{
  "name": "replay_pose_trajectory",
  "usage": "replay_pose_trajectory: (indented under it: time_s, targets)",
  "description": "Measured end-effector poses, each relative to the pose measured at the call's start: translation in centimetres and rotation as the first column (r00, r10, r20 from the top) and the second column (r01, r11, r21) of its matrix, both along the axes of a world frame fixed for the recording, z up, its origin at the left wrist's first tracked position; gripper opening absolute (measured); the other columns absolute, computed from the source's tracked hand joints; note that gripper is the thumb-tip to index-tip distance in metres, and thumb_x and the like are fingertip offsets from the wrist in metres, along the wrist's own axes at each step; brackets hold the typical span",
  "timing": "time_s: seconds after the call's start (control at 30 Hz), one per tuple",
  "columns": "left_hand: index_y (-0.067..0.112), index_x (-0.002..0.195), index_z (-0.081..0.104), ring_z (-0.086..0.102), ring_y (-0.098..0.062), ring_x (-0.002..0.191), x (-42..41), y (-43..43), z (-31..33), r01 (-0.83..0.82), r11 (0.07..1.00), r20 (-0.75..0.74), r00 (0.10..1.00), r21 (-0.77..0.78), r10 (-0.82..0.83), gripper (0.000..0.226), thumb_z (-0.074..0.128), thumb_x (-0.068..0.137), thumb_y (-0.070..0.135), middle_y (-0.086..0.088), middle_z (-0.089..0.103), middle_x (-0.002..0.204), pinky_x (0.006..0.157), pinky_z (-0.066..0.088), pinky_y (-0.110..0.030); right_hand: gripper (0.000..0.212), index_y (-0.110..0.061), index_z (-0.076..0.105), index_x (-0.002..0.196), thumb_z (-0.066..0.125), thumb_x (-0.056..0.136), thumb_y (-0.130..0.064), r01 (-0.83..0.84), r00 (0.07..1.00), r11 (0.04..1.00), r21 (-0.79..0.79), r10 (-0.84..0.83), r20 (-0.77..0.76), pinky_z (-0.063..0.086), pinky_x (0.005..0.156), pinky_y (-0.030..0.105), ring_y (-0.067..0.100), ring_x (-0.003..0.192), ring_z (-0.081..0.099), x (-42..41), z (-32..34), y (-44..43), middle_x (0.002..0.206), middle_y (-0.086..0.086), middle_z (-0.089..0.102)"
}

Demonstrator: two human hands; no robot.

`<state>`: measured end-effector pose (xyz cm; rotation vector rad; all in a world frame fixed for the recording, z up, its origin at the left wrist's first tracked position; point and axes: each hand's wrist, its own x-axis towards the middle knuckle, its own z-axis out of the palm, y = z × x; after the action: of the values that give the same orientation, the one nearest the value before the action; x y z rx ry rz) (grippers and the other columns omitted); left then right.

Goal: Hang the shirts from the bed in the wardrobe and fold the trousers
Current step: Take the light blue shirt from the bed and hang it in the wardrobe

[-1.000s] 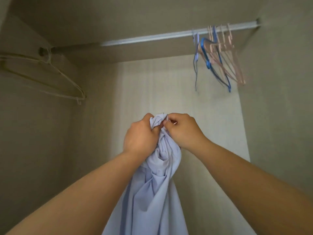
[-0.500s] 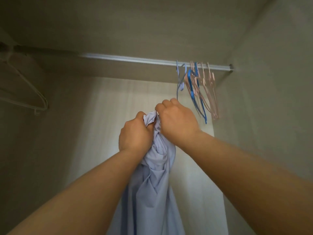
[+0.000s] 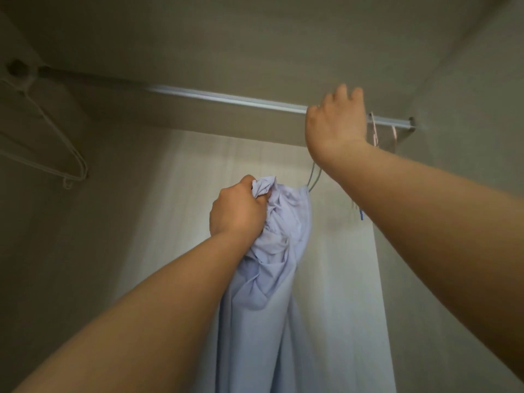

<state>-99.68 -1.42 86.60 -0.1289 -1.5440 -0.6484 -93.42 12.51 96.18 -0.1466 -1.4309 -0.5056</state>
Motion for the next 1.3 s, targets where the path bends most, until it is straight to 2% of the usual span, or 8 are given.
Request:
replay_pose_trajectory:
  time_s: [0.27, 0.47, 0.57, 0.7, 0.87, 1.03, 1.17, 1.3]
  targets:
    - [0.018, 0.079, 0.051, 0.049, -0.025, 0.074, -0.9, -1.0, 2.2, -0.083, 0.996, -0.012, 0.997, -0.035, 0.082, 0.022, 0.050, 0.094, 0.034, -0.004, 0.052, 0.086, 0.063, 0.035, -0.030, 0.027, -0.013, 0.059, 0.111, 0.044, 0.089, -0.007, 0.054, 0.986, 0.978, -0.201, -0.020, 0.168, 0.032, 0.075, 0.032, 0.029, 0.106, 0.052, -1.5, 3.3, 1.5, 0.111, 0.008, 0.059]
    - [0.017, 0.084, 0.060, 0.051, -0.026, 0.078, -1.6, -1.3, 3.2, -0.083, 0.996, 0.012, 0.996, -0.036, 0.084, 0.023, 0.051, 0.094, 0.036, -0.006, 0.048, 0.093, 0.065, 0.036, -0.030, 0.020, -0.013, 0.060, 0.100, 0.048, 0.087, -0.005, -0.051, 0.968, 0.965, -0.256, 0.111, 0.224, 0.035, 0.068, 0.029, 0.025, 0.083, 0.054, -2.6, 4.0, 2.7, 0.081, 0.004, 0.049]
    - [0.018, 0.082, 0.059, 0.050, -0.026, 0.077, -1.9, -1.6, 3.5, -0.068, 0.998, 0.016, 0.998, -0.018, 0.068, 0.024, 0.052, 0.093, 0.037, -0.006, 0.046, 0.093, 0.066, 0.036, -0.030, 0.004, -0.014, 0.053, 0.088, 0.051, 0.088, -0.010, -0.078, 0.965, 0.965, -0.249, 0.136, 0.223, 0.035, 0.064, 0.030, 0.026, 0.080, 0.052, -3.1, 3.7, 3.0, 0.081, 0.006, 0.048]
    - [0.020, 0.072, 0.052, 0.058, -0.030, 0.080, -2.2, -2.3, 3.3, -0.059, 0.998, 0.048, 0.997, -0.014, 0.060, 0.027, 0.054, 0.092, 0.039, -0.012, 0.056, 0.095, 0.065, 0.041, -0.031, 0.005, -0.012, 0.051, 0.086, 0.053, 0.086, -0.007, -0.180, 0.958, 0.953, -0.246, 0.226, 0.176, 0.038, 0.062, 0.030, 0.026, 0.077, 0.051, -3.4, 3.7, 3.2, 0.073, 0.006, 0.043]
    - [0.023, 0.062, 0.043, 0.059, -0.029, 0.081, -2.6, -2.7, 2.3, -0.038, 0.999, 0.098, 0.994, -0.009, 0.039, 0.036, 0.055, 0.092, 0.040, -0.014, 0.057, 0.095, 0.065, 0.041, -0.030, 0.015, -0.007, 0.056, 0.100, 0.050, 0.087, -0.007, -0.352, 0.896, 0.880, -0.320, 0.415, 0.157, 0.039, 0.063, 0.032, 0.031, 0.093, 0.056, -3.4, 3.9, 3.3, 0.088, 0.011, 0.048]
    - [0.024, 0.059, 0.041, 0.057, -0.028, 0.076, -1.9, -3.1, 2.1, -0.007, 1.000, 0.094, 0.996, 0.012, 0.006, 0.040, 0.057, 0.091, 0.040, -0.014, 0.056, 0.090, 0.061, 0.036, -0.028, 0.006, -0.012, 0.050, 0.089, 0.053, 0.087, -0.016, -0.448, 0.840, 0.806, -0.387, 0.527, 0.126, 0.037, 0.066, 0.030, 0.030, 0.084, 0.052, -2.1, 4.8, 3.5, 0.083, 0.009, 0.049]
    - [0.026, 0.057, 0.039, 0.058, -0.029, 0.078, -1.1, -2.6, 1.8, 0.013, 1.000, 0.127, 0.992, -0.006, -0.012, 0.041, 0.059, 0.090, 0.040, -0.013, 0.054, 0.089, 0.061, 0.035, -0.027, 0.011, -0.011, 0.056, 0.097, 0.051, 0.088, -0.014, -0.467, 0.809, 0.763, -0.447, 0.573, 0.134, 0.037, 0.071, 0.030, 0.031, 0.099, 0.058, -1.8, 5.4, 3.7, 0.109, 0.013, 0.060]
    - [0.026, 0.056, 0.041, 0.058, -0.029, 0.078, 0.4, -3.0, 2.6, 0.011, 1.000, 0.113, 0.994, -0.010, -0.010, 0.041, 0.060, 0.089, 0.042, -0.013, 0.056, 0.089, 0.060, 0.034, -0.027, 0.021, -0.005, 0.059, 0.107, 0.052, 0.089, -0.013, -0.552, 0.734, 0.675, -0.490, 0.672, 0.099, 0.040, 0.074, 0.031, 0.033, 0.108, 0.057, -1.4, 6.3, 2.8, 0.118, 0.016, 0.059]
